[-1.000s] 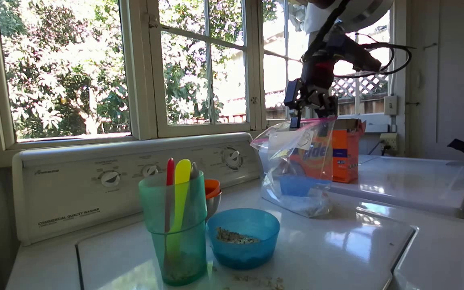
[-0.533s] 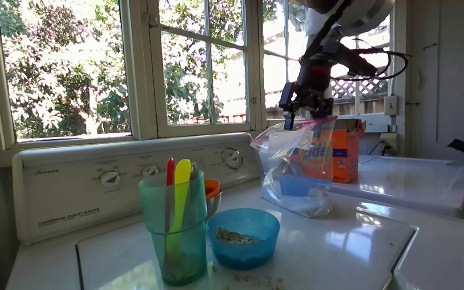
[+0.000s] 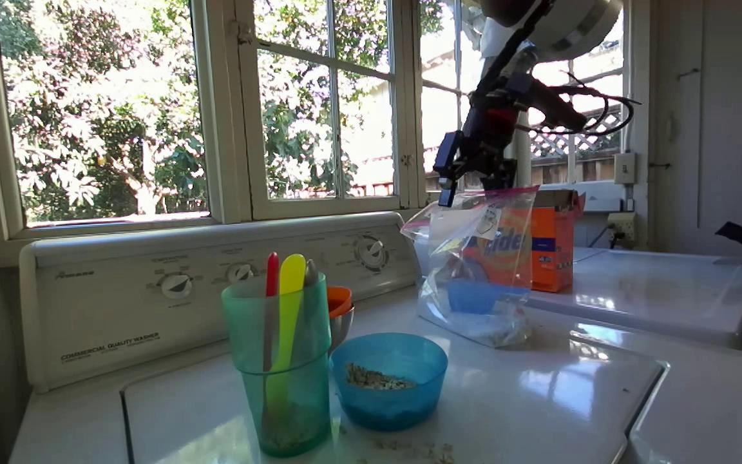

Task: Put the clear plastic inside the orange box and close the box.

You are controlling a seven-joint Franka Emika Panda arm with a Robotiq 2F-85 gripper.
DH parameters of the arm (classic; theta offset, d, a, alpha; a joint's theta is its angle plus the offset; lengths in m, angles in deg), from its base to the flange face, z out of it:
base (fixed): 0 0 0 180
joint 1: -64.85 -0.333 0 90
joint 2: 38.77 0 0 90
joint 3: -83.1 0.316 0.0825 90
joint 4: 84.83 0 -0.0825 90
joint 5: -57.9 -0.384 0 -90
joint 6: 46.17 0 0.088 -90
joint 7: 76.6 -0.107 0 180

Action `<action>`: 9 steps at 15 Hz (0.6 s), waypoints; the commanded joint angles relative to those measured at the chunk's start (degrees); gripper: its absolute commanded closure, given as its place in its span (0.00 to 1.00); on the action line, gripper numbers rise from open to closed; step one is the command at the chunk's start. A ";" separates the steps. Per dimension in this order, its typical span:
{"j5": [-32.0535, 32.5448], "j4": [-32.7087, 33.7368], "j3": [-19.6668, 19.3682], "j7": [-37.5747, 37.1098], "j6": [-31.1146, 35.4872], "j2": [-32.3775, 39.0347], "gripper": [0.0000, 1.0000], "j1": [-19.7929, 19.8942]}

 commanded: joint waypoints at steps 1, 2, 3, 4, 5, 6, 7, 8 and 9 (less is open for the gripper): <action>-0.07 1.79 0.81 1.18 3.83 3.46 0.00 0.08; 0.64 1.73 0.83 0.68 6.01 4.15 0.07 -0.09; 0.76 1.81 0.90 0.28 7.45 4.71 0.26 -0.07; 0.75 1.69 0.88 -0.56 9.83 5.15 0.34 -0.14; 0.42 1.79 0.98 -0.82 11.57 5.53 0.42 -0.06; 0.51 1.92 1.03 -1.03 12.76 5.83 0.51 -0.02; 0.66 1.84 1.08 -1.11 13.94 5.96 0.58 0.00; 0.63 1.72 1.14 -1.11 14.95 5.96 0.65 0.05; 0.55 1.75 1.20 -1.23 15.59 6.03 0.73 0.10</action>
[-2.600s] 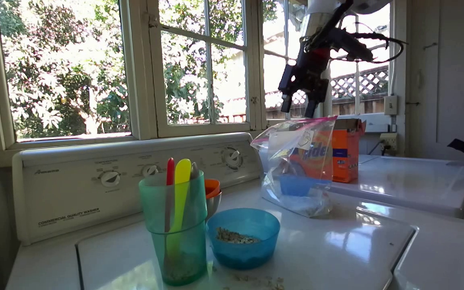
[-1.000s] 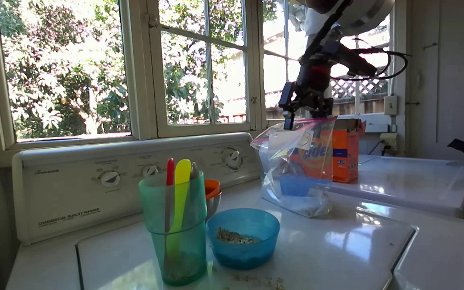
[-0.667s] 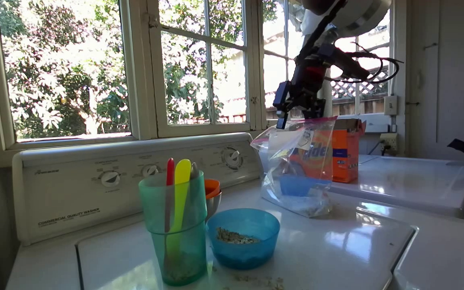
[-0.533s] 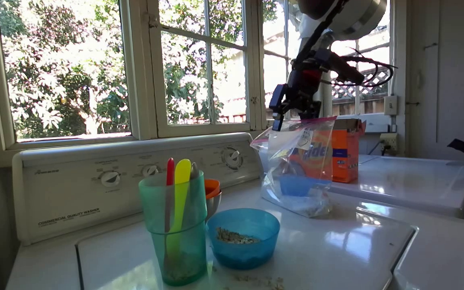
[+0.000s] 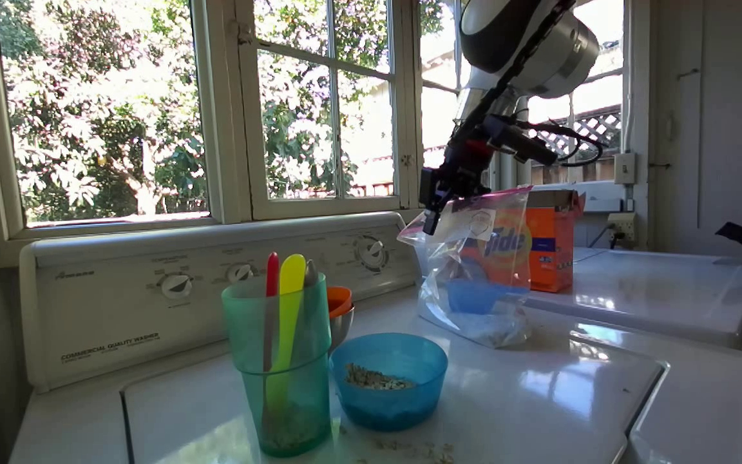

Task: Put the clear plastic inside the orange box and close the box.

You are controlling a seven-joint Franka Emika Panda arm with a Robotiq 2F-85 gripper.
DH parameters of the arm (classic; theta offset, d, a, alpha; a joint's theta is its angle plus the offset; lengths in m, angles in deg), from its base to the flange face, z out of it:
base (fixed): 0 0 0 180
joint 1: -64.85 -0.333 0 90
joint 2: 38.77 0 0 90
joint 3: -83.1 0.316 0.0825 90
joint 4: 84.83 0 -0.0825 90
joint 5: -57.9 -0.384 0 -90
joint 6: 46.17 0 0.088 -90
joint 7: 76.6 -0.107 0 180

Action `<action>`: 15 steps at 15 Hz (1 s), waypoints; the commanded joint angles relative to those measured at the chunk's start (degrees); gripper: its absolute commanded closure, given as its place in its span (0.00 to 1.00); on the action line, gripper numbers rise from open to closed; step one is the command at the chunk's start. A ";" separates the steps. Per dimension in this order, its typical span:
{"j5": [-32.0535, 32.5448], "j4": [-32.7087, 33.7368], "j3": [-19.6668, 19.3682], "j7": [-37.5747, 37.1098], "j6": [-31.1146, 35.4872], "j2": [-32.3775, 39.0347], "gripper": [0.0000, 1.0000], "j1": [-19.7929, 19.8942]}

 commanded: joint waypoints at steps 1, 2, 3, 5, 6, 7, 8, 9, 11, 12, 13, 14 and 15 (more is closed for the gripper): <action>0.46 0.99 0.47 -1.55 2.49 0.86 0.81 0.23; 0.80 1.00 0.38 -1.97 2.38 0.83 0.89 0.16; 1.52 0.94 0.12 -2.72 2.24 0.70 0.95 -0.02; 2.37 0.86 -0.07 -3.42 1.07 0.38 1.00 -0.09; 3.55 0.78 -0.46 -4.69 0.10 0.11 1.00 -0.32; 5.46 0.58 -1.03 -6.42 -1.18 -0.34 1.00 -0.64; 6.88 0.43 -1.32 -7.55 -2.21 -0.75 1.00 -0.69; 8.02 0.50 -1.49 -8.30 -4.07 -1.30 1.00 -0.54; 8.22 1.88 -1.55 -7.93 -7.62 -2.64 1.00 0.42; 7.67 2.96 -1.56 -7.23 -9.26 -3.32 1.00 0.93; 6.86 3.95 -1.55 -6.53 -10.74 -4.01 1.00 1.38; 5.85 5.45 -1.45 -5.65 -12.55 -4.64 1.00 1.85; 4.91 6.81 -1.32 -4.85 -14.18 -5.22 1.00 2.23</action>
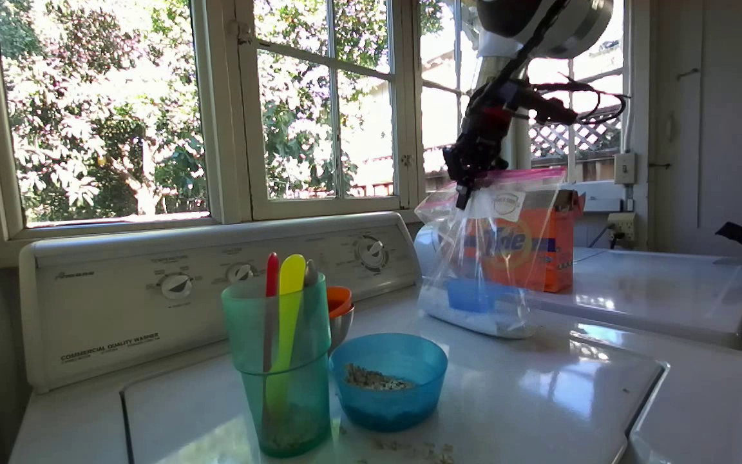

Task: Put the clear plastic inside the orange box and close the box.

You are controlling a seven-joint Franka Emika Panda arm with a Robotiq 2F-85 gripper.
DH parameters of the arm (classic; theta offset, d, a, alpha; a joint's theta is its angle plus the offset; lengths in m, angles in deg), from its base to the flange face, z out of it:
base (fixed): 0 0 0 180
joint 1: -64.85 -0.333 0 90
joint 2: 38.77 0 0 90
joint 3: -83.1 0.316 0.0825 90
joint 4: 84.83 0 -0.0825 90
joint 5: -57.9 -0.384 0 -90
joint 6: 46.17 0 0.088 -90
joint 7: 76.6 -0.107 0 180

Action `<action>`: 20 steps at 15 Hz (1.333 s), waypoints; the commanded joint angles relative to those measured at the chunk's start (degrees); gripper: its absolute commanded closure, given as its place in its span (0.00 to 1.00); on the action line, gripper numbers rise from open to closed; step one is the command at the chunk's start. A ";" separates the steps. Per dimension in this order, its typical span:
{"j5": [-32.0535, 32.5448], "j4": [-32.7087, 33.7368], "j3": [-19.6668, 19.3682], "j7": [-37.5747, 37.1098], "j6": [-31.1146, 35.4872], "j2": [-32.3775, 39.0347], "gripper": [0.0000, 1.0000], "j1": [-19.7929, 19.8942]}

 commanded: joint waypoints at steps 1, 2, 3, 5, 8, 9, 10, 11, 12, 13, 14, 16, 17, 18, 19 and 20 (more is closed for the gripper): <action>-2.86 4.30 0.38 2.39 -7.34 -2.73 1.00 1.39; -3.12 5.44 0.36 2.50 -8.63 -3.20 1.00 1.33; -3.77 6.58 0.42 3.11 -10.03 -3.62 1.00 1.38; -4.96 9.40 0.34 4.24 -13.01 -3.74 1.00 1.57; -9.80 14.47 0.32 7.95 -19.10 -2.68 1.00 2.87; -11.07 15.69 0.15 8.54 -21.19 -2.49 1.00 3.30; -7.84 11.73 0.04 6.43 -16.79 -3.74 0.98 1.89; -8.73 12.73 0.03 7.05 -18.24 -3.68 0.98 2.32; -9.19 13.34 0.03 7.44 -18.93 -3.60 0.98 2.63; -9.37 13.70 0.03 7.61 -19.17 -3.46 0.98 2.77; -9.42 13.84 0.04 7.67 -19.18 -3.29 0.98 2.78; -9.43 13.89 0.07 7.75 -19.18 -3.01 0.98 2.77; -9.43 13.90 0.06 7.81 -19.18 -2.94 1.00 2.78; -9.37 14.56 0.08 7.93 -18.18 -2.49 1.00 2.74; -9.41 15.42 0.01 8.34 -16.61 -1.94 1.00 2.82; -9.46 16.90 -0.15 8.94 -14.88 -0.95 1.00 3.08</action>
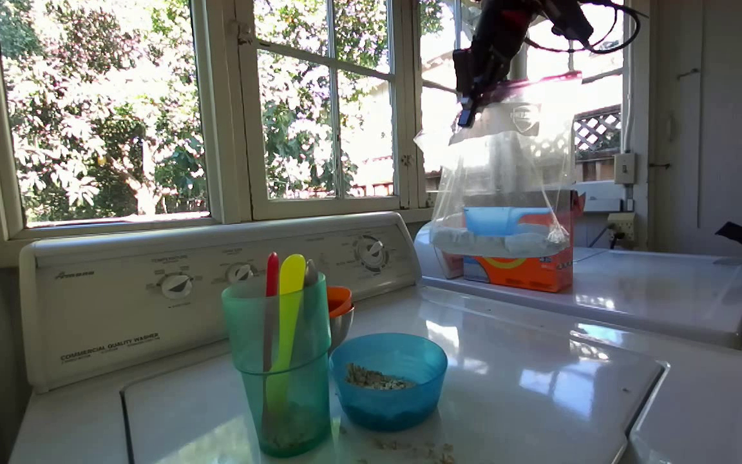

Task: Put the clear plastic inside the orange box and close the box.

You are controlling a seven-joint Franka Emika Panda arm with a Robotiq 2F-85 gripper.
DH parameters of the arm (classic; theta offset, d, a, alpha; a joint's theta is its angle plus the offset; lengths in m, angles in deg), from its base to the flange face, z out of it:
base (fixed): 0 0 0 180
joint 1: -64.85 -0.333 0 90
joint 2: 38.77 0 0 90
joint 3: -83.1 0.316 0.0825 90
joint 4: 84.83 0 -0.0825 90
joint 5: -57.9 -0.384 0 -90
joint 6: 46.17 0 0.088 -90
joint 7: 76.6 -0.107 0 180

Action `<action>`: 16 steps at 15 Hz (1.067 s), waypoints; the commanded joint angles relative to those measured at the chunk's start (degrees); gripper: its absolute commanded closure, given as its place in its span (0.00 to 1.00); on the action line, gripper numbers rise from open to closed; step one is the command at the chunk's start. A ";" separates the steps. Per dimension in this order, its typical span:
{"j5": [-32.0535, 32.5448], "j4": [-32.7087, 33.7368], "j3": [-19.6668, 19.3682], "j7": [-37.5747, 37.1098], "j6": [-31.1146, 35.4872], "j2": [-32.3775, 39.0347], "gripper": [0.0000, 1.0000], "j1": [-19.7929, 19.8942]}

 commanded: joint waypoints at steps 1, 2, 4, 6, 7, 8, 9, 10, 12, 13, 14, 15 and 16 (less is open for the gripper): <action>-0.06 4.22 -0.32 2.08 4.61 2.50 1.00 0.51; 0.21 5.94 -0.46 3.52 6.70 3.58 1.00 0.68; 0.80 9.57 -0.76 5.26 9.60 5.59 1.00 0.88; 0.14 14.45 -1.05 5.88 12.54 8.29 1.00 1.44; 0.13 16.76 -1.16 6.17 13.85 9.59 1.00 1.69; 0.07 19.59 -1.24 6.53 14.67 11.11 1.00 2.06; -0.47 22.02 -1.20 6.69 15.20 12.51 1.00 2.54; -0.71 25.48 0.11 6.25 14.90 14.33 1.00 4.12; -1.30 30.32 0.53 3.51 14.93 17.14 1.00 5.49; -1.74 32.45 0.97 2.90 14.65 18.26 1.00 6.31; -1.99 34.86 1.60 3.28 14.15 19.44 1.00 7.19; -1.47 38.13 0.60 5.31 12.46 20.69 1.00 6.97; -0.89 40.58 0.90 6.98 10.71 21.63 1.00 7.48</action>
